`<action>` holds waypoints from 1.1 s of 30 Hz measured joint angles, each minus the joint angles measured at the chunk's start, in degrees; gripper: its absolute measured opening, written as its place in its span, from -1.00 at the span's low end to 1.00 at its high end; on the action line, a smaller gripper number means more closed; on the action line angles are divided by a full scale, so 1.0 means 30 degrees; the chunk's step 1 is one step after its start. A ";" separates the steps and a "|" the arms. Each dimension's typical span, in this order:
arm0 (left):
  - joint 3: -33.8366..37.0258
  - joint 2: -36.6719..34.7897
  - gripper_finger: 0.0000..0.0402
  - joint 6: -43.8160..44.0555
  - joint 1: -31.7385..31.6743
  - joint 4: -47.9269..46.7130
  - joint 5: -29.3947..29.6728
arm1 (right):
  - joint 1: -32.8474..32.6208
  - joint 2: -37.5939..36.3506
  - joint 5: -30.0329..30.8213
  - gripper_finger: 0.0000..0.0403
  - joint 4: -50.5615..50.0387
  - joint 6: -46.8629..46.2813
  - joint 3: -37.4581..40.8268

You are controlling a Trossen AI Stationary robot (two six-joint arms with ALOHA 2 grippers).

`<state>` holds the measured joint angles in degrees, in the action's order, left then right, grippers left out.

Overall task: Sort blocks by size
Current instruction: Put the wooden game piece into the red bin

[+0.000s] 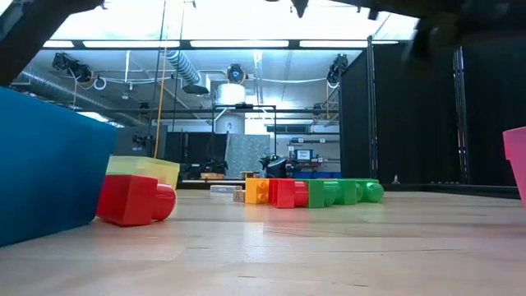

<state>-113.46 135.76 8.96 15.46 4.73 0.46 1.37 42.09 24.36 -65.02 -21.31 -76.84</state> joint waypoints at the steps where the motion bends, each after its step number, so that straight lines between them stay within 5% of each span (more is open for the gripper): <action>1: -0.0616 0.0399 -0.57 -0.0125 0.0018 -0.0292 -0.0077 | 0.0000 0.0007 0.0000 -0.05 -0.0057 -0.0005 0.0000; 6: -0.2413 0.1534 -0.53 -0.0476 0.0136 -0.2020 -0.0623 | 0.0000 0.0007 -0.0217 -0.05 -0.0127 -0.0134 0.0000; 13: -0.3999 0.1800 0.21 -0.0980 0.0153 -0.4263 -0.2247 | -0.0022 0.0007 -0.0674 -0.05 -0.0223 -0.0564 0.0000; 18: -0.5763 0.1815 0.46 -0.1624 0.0049 -0.6217 -0.1977 | -0.0022 0.0007 -0.0663 -0.05 -0.0238 -0.0556 0.0000; 21: -0.7214 0.1354 0.45 -0.1202 -0.0383 -0.9052 0.0029 | -0.0022 0.0007 -0.0722 -0.05 -0.0264 -0.0557 0.0000; 28: -0.5450 -0.3574 0.34 -0.1075 -0.3208 -1.4138 0.5611 | -0.0029 -0.0049 -0.1160 -0.05 -0.1232 0.0025 0.0000; 33: -0.4196 -0.5550 0.30 -0.0175 -0.6434 -1.7215 0.7296 | -0.0036 -0.0051 -0.1166 -0.05 -0.2729 0.0080 0.0007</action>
<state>-126.05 119.11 8.44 -3.84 -46.92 22.35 1.26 41.93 20.86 -73.21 -21.07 -76.82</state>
